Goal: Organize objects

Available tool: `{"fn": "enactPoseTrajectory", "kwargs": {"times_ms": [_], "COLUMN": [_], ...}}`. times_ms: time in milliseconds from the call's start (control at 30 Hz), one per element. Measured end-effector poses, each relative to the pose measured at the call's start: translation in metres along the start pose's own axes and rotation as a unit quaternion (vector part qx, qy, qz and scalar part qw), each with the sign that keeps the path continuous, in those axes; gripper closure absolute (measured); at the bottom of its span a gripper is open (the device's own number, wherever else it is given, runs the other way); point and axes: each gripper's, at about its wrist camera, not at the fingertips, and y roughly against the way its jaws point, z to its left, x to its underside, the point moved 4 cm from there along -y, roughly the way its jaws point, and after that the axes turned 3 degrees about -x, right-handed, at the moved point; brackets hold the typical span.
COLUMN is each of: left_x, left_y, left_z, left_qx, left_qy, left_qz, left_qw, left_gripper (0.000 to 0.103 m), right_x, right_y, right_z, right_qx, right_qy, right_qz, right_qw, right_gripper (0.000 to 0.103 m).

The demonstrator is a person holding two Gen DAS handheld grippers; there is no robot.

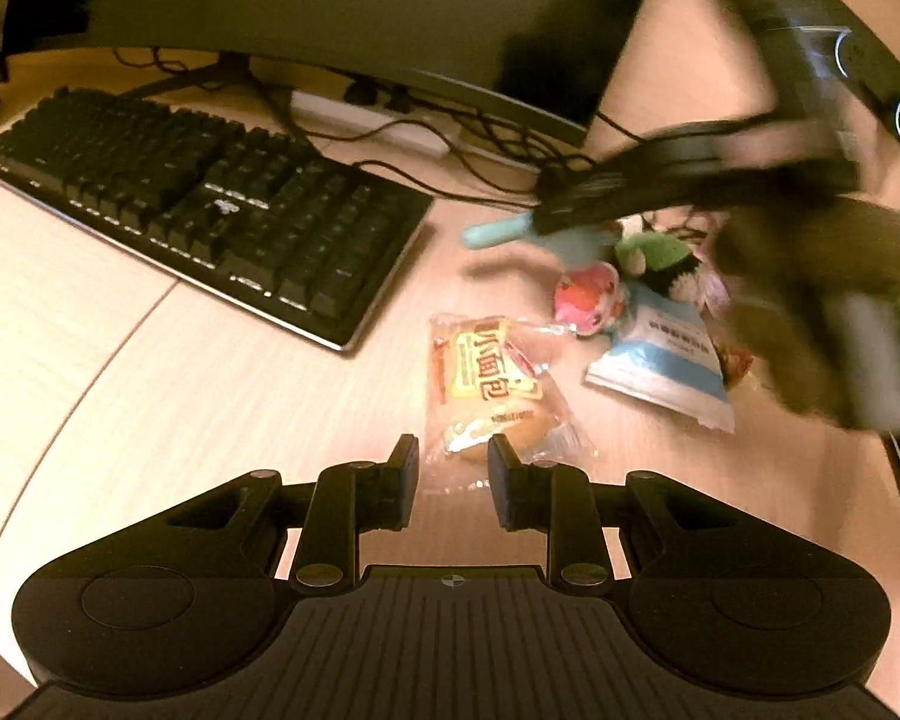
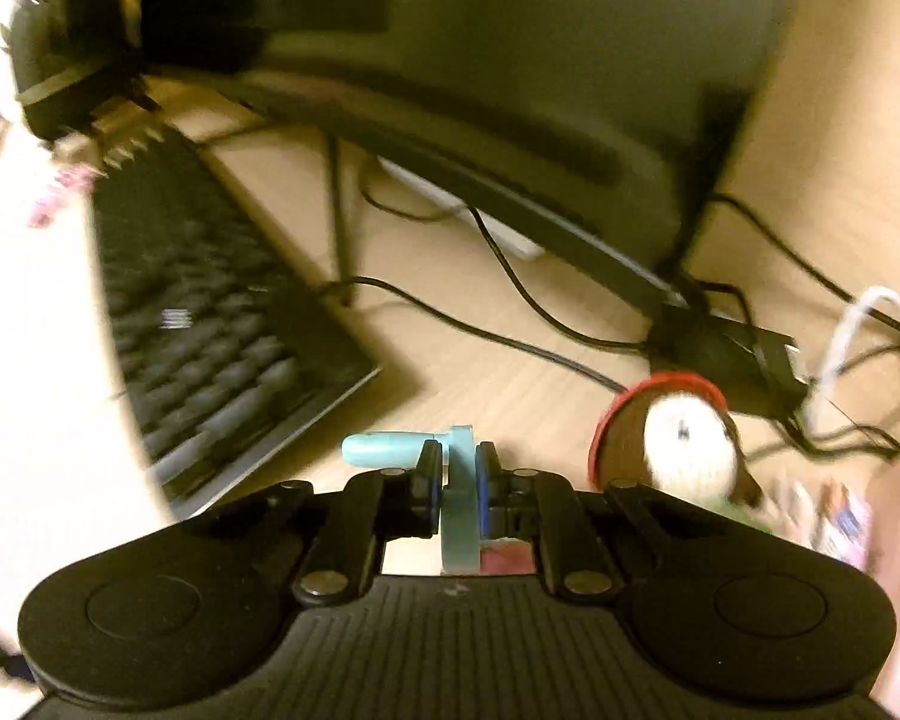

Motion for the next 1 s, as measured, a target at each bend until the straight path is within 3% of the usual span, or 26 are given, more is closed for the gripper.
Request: {"fn": "enactPoseTrajectory", "kwargs": {"times_ms": [100, 200, 367, 533, 567, 600, 667, 800, 900, 933, 1000], "left_x": [-0.003, -0.007, -0.005, -0.009, -0.014, -0.02, -0.034, -0.061, -0.069, -0.069, -0.072], "left_y": [-0.004, -0.003, -0.005, -0.017, -0.019, -0.021, -0.028, -0.059, -0.091, -0.101, -0.109], "left_z": [-0.014, -0.032, -0.065, -0.091, -0.096, -0.102, -0.112, -0.129, -0.142, -0.145, -0.15], "left_qx": [-0.002, 0.012, 0.041, 0.037, 0.045, 0.056, 0.072, 0.063, 0.037, 0.03, 0.031], "left_qy": [-0.014, -0.032, -0.068, -0.096, -0.098, -0.1, -0.099, -0.092, -0.118, -0.126, -0.128], "left_qz": [0.008, 0.002, -0.001, 0.002, -0.003, -0.01, -0.025, -0.009, 0.022, 0.034, 0.019], "left_qw": [0.9999, 0.9994, 0.9969, 0.9947, 0.9942, 0.9933, 0.9922, 0.9937, 0.9921, 0.991, 0.9911], "left_gripper": [0.075, 0.075, 0.075, 0.075, 0.075, 0.075, 0.075, 0.075, 0.075, 0.07, 0.061], "right_x": [0.035, 0.082, 0.167, 0.214, 0.219, 0.225, 0.234, 0.257, 0.269, 0.272, 0.274], "right_y": [0.059, 0.097, 0.112, 0.129, 0.136, 0.145, 0.16, 0.178, 0.185, 0.185, 0.184], "right_z": [-0.004, -0.01, -0.038, -0.064, -0.068, -0.073, -0.079, -0.088, -0.09, -0.09, -0.089], "right_qx": [0.004, 0.016, 0.044, 0.114, 0.119, 0.123, 0.133, 0.135, 0.129, 0.126, 0.12], "right_qy": [0.01, 0.015, -0.009, -0.019, -0.029, -0.044, -0.071, -0.119, -0.158, -0.171, -0.186], "right_qz": [-0.017, -0.004, 0.043, 0.032, 0.028, 0.021, 0.001, -0.018, -0.027, -0.029, -0.031], "right_qw": [1.0, 1.0, 0.998, 0.993, 0.992, 0.991, 0.989, 0.984, 0.978, 0.977, 0.975], "right_gripper": [0.092, 0.092, 0.092, 0.087, 0.075, 0.054, 0.031, 0.026, 0.022, 0.022, 0.019]}}
